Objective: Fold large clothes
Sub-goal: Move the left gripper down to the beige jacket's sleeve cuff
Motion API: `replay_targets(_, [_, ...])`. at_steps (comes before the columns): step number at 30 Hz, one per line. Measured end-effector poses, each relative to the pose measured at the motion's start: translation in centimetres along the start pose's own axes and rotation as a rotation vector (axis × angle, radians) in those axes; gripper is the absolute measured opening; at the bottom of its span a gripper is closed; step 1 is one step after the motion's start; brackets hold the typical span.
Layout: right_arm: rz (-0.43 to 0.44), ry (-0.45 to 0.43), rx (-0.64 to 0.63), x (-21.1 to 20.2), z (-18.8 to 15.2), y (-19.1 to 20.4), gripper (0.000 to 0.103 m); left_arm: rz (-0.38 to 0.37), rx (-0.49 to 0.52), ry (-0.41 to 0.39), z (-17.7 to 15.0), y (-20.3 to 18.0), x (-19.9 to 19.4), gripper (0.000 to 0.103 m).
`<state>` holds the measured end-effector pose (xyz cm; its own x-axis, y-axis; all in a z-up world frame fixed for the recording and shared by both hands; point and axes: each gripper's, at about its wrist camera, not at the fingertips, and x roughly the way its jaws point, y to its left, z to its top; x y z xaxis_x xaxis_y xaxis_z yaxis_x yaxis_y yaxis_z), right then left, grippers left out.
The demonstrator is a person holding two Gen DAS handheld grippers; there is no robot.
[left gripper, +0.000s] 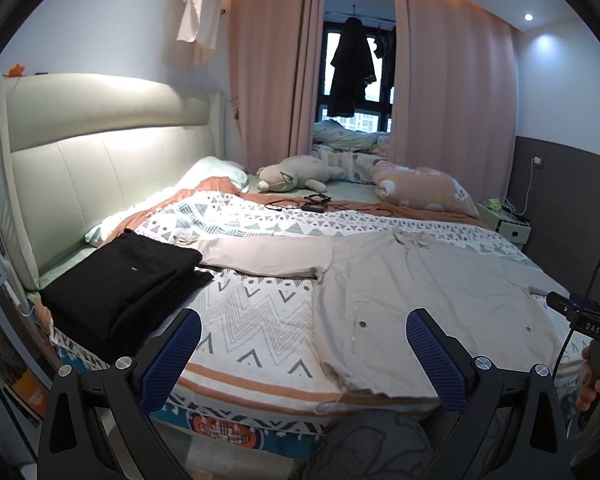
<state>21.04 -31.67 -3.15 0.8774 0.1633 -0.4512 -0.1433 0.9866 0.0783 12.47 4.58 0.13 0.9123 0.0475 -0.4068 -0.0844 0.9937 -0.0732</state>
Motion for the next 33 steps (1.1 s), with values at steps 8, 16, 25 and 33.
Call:
replay_targets(8, [-0.027, -0.006, 0.003, 6.0, 3.7, 1.2, 0.103, 0.042, -0.022, 0.045, 2.2, 1.3, 5.7, 0.102])
replay_targets(16, [-0.001, 0.005, 0.019, 12.1, 6.6, 3.7, 0.103, 0.071, -0.024, 0.092, 3.9, 2.2, 10.9, 0.102])
replay_targets(25, [0.004, 0.025, 0.057, 19.1, 9.8, 6.5, 0.103, 0.119, -0.05, 0.144, 6.0, 3.6, 16.5, 0.102])
replay_targets(33, [0.1, 0.054, 0.107, 25.0, 13.6, 9.2, 0.103, 0.171, -0.078, 0.175, 8.2, 5.5, 21.5, 0.102])
